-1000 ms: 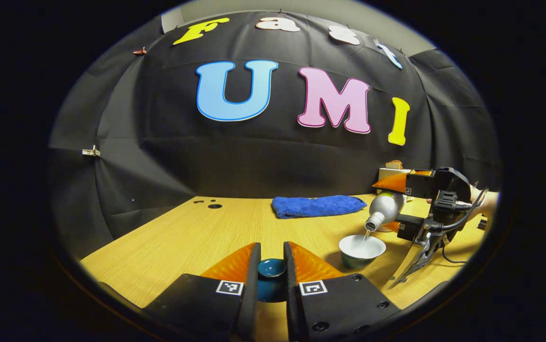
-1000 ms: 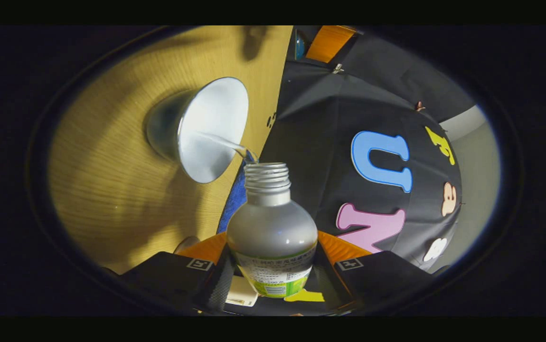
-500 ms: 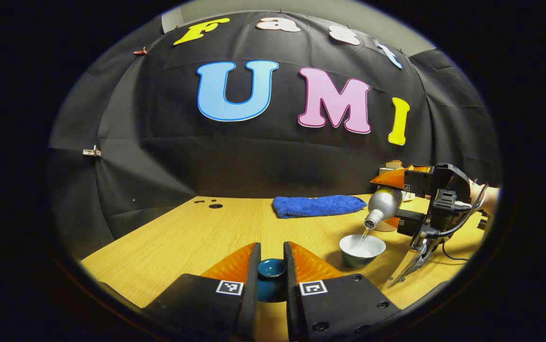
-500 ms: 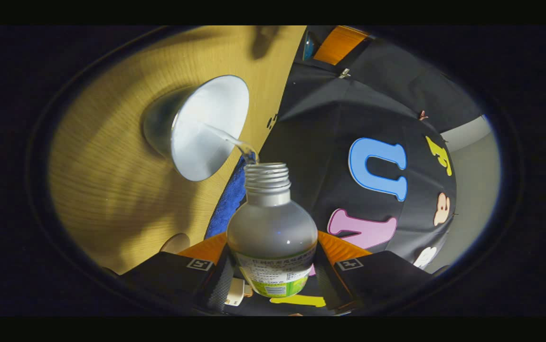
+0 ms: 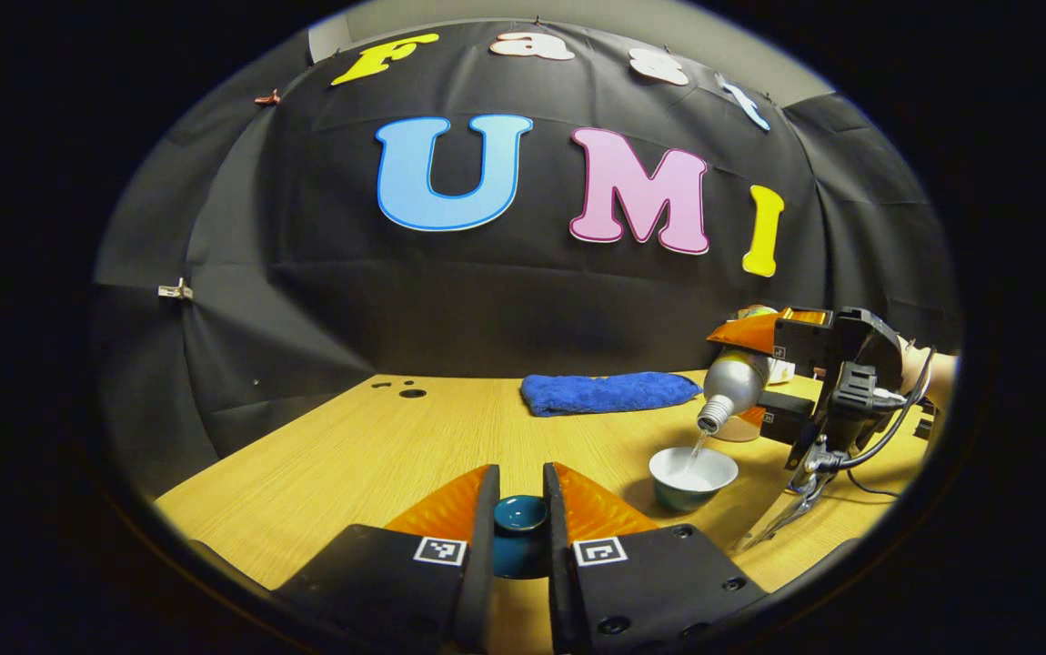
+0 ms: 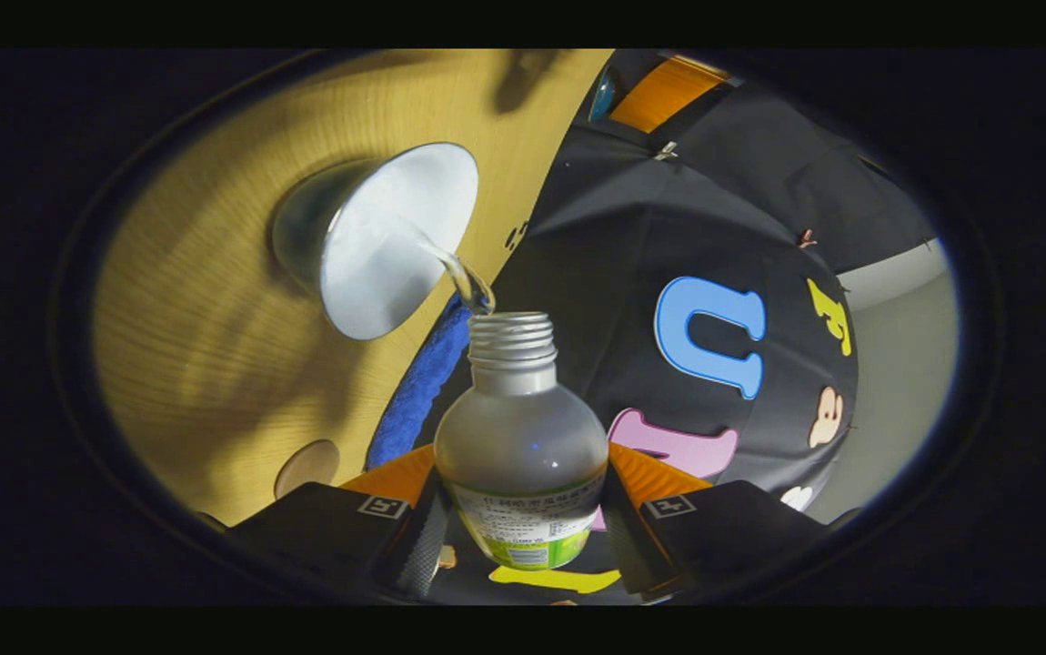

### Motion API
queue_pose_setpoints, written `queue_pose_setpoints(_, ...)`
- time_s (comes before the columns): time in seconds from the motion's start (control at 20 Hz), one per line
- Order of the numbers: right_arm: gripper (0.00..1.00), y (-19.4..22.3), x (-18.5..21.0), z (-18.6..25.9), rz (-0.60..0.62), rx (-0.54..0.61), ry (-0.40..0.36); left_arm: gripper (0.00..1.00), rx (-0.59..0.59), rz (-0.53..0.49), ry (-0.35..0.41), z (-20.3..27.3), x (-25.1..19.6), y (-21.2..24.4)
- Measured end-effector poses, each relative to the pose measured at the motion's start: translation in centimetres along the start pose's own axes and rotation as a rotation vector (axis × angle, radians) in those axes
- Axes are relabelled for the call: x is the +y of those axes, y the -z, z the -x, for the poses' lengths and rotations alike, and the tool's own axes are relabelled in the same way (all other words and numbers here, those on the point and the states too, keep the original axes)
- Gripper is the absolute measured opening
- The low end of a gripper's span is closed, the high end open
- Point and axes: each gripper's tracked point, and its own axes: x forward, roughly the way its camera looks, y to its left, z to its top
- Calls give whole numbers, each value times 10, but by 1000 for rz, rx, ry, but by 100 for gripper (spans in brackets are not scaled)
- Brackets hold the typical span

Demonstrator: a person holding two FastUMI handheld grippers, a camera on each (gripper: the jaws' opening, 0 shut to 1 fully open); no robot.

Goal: Open the teacup lid with one hand, grasp the water bottle and pour water into the teacup with the other hand; after pouring, place the water bottle on the coaster and then close the teacup lid.

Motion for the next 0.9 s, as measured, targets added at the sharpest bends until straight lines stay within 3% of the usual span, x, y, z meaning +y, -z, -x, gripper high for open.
queue_pose_setpoints(0.9, 78, -3, -16, 5, 144, -21, 89, 29, -10, -10, -4, 6, -2, -6)
